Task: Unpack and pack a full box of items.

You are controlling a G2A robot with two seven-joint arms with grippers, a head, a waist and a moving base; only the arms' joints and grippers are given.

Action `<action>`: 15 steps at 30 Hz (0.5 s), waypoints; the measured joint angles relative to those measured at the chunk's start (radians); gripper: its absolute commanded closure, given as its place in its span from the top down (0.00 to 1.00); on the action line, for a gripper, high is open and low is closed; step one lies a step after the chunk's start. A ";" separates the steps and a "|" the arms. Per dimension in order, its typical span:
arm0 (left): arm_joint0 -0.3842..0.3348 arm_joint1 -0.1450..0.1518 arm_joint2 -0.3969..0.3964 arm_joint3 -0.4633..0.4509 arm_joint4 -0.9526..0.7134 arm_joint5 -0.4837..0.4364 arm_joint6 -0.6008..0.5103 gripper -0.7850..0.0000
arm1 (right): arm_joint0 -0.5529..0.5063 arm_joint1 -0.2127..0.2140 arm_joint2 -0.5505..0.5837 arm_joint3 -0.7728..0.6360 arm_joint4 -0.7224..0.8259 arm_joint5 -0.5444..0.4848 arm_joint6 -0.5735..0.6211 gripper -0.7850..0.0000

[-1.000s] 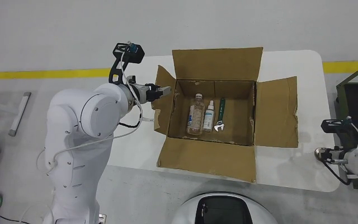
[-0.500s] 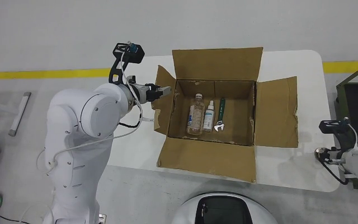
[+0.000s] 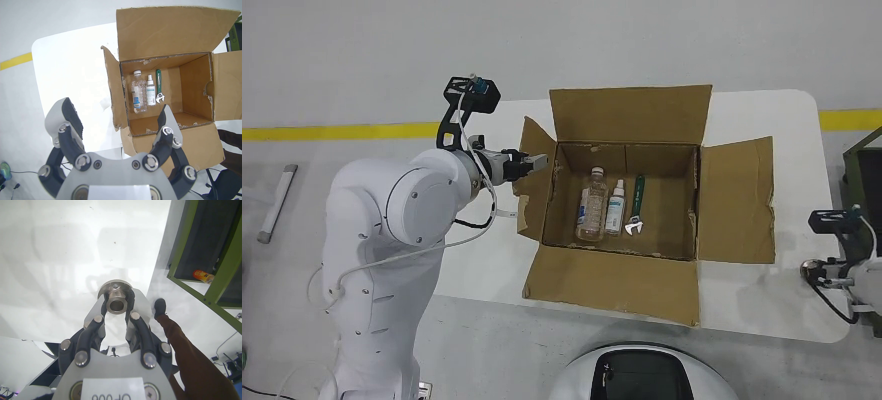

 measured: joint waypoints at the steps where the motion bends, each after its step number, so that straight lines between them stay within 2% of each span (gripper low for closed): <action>1: 0.000 0.000 0.000 0.000 0.000 0.000 0.000 1.00 | 0.005 -0.001 0.012 -0.010 0.015 0.000 -0.002 0.00; 10: 0.000 0.000 0.000 0.000 0.000 0.000 0.000 1.00 | 0.105 -0.008 0.210 -0.151 0.275 -0.017 -0.006 0.00; 15: 0.000 0.000 0.000 0.000 0.000 0.000 0.000 1.00 | 0.166 -0.012 0.265 -0.250 0.430 -0.011 -0.013 0.00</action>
